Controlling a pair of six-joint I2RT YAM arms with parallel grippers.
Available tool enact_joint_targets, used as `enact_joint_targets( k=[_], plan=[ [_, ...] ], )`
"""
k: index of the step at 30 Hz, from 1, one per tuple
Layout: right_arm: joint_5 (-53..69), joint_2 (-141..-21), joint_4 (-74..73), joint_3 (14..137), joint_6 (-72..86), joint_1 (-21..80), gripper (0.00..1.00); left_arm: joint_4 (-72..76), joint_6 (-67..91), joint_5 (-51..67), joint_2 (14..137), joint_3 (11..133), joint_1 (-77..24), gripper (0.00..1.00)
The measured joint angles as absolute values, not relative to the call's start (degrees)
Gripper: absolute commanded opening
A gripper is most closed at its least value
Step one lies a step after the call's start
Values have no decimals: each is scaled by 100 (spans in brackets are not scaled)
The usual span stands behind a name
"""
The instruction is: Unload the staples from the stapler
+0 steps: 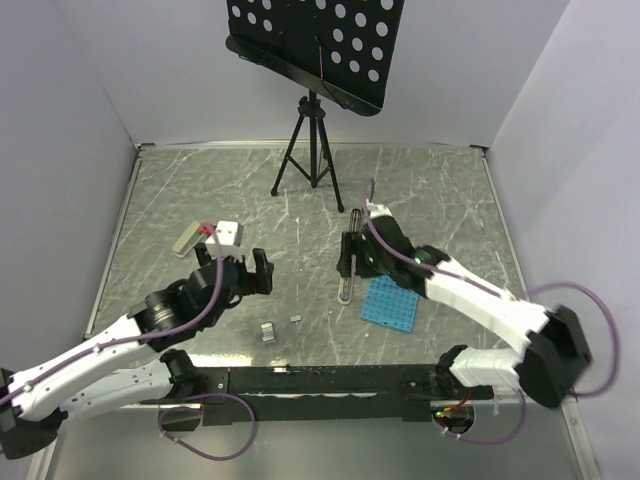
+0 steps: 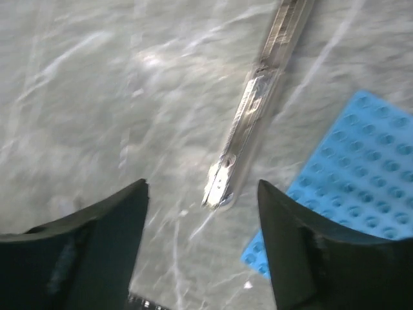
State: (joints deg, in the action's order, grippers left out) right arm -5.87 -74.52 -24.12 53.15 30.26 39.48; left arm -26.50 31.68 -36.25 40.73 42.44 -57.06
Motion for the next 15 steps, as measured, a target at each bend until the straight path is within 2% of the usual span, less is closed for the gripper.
enact_joint_targets(
  k=[3,8,10,14,15],
  plan=[
    [-266,-6514,-2263,4694,2886,4143,86,-2659,3155,-3498,4440,4244,-5251,99],
    [117,-5124,-2235,4108,2867,4289,88,-2521,3046,-2781,5210,4265,-3658,95],
    [185,-4740,-2237,4047,2847,4300,88,-2488,3068,-2523,5673,4390,-2921,99],
    [279,-4252,-2196,3999,2749,4300,88,-2484,3542,-2488,6455,4737,-1844,95],
    [316,-4191,-2165,3988,2711,4300,88,-2519,3813,-2526,6637,4853,-1577,89]
  ],
)
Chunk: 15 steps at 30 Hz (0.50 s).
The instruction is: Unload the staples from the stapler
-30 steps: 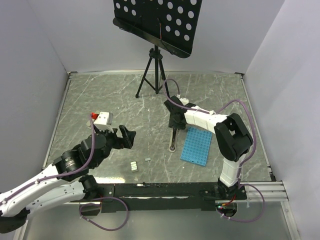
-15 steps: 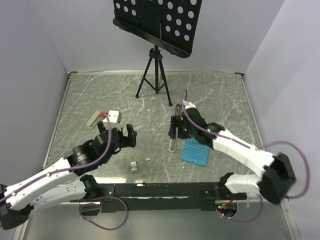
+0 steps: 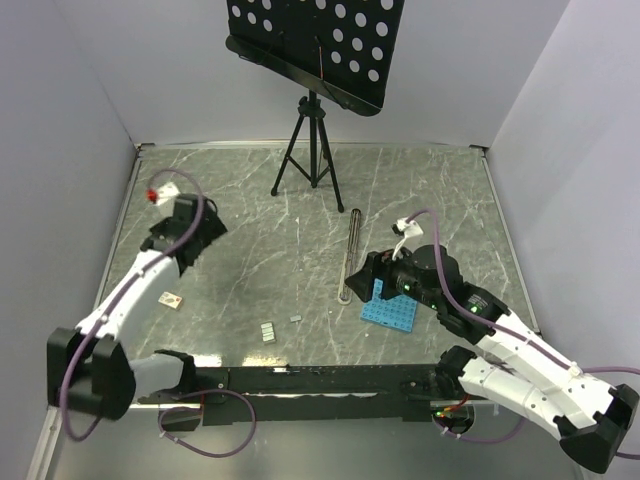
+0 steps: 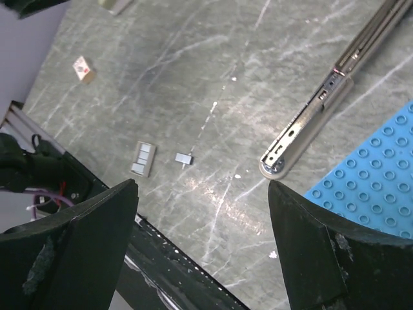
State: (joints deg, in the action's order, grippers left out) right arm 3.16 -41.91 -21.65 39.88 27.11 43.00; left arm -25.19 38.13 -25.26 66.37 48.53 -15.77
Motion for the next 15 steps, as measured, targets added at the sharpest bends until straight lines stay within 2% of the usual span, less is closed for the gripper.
enact_joint_targets(
  k=[2,5,15],
  plan=[
    [414,-4163,-2110,3959,2659,4300,88,-2650,4523,-2624,6960,5098,-1129,85],
    [554,-4171,-2016,3848,2600,4300,88,-2919,5612,-2834,7354,5413,-744,91],
    [1409,-4318,-1485,3605,2589,4316,88,-3382,8602,-2976,8501,6012,-508,93]
  ],
)
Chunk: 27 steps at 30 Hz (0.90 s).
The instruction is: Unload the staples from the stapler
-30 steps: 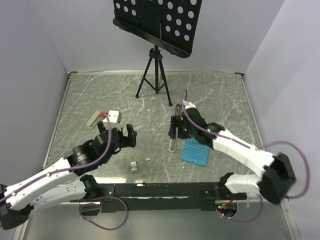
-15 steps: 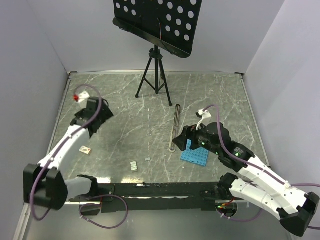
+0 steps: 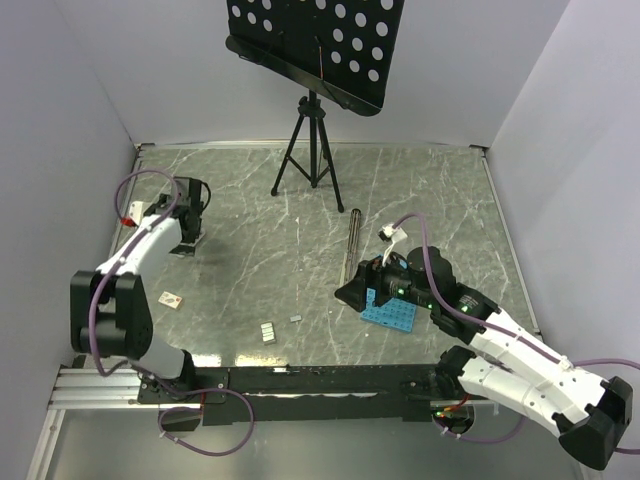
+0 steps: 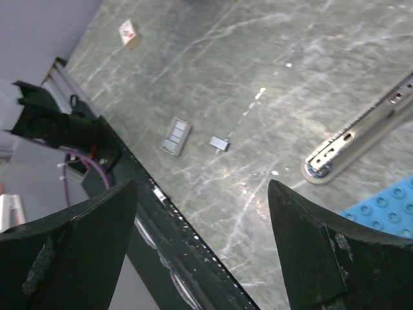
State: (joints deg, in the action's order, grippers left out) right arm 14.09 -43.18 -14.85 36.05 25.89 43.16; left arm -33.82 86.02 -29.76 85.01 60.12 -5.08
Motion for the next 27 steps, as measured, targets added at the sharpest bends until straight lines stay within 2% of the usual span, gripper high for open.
enact_joint_targets(
  k=[12,19,27],
  plan=[
    [1793,-4241,-1181,3511,2606,4324,88,-4152,10322,-3336,9821,7284,-392,92],
    [1916,-4362,-1155,3514,2593,4327,88,-4307,10822,-3323,9939,7122,-381,93],
    [1870,-4427,-1142,3514,2556,4327,88,-4458,11133,-3358,10208,7113,-381,89]
  ],
)
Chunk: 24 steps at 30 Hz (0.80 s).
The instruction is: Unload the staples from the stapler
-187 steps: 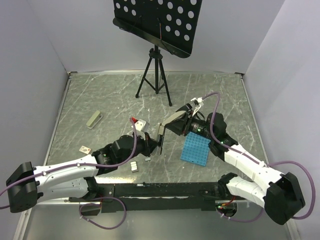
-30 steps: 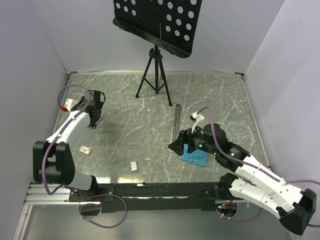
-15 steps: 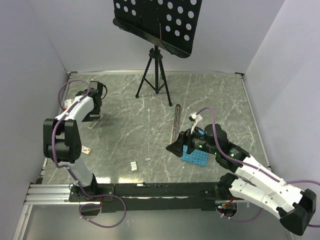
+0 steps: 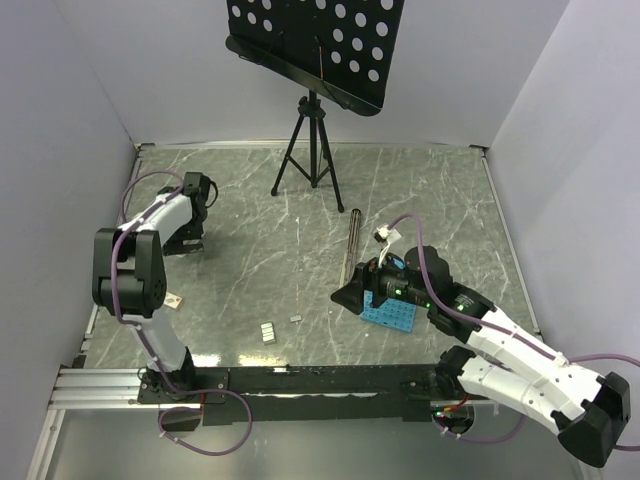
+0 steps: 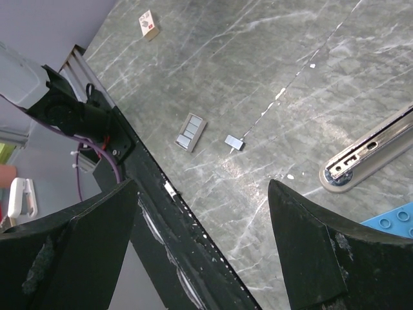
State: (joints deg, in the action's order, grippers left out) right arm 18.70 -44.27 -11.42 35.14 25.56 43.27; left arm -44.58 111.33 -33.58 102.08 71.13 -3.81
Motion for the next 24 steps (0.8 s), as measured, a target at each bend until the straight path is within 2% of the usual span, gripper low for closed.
enact_joint_targets(
  k=[6,9,10,13,15,22,24],
  plan=[
    [1870,-4626,-1059,3524,2515,4327,88,-4665,11198,-3284,10613,7356,-381,86],
    [1874,-4720,-1044,3527,2497,4327,88,-4630,11216,-3251,10656,7363,-377,77],
    [1879,-4748,-1037,3529,2497,4327,88,-4615,11216,-3236,10656,7363,-377,67],
    [1896,-4792,-1026,3531,2499,4327,88,-4567,11194,-3170,10650,7303,-392,49],
    [1900,-4792,-1017,3531,2502,4327,88,-4508,11172,-3127,10606,7159,-423,44],
    [1896,-4794,-976,3531,2545,4327,89,-4342,10479,-2961,10110,6632,-517,1],
    [1865,-4807,-969,3531,2543,4327,89,-4248,10055,-2847,9968,6512,-537,1]
  ],
)
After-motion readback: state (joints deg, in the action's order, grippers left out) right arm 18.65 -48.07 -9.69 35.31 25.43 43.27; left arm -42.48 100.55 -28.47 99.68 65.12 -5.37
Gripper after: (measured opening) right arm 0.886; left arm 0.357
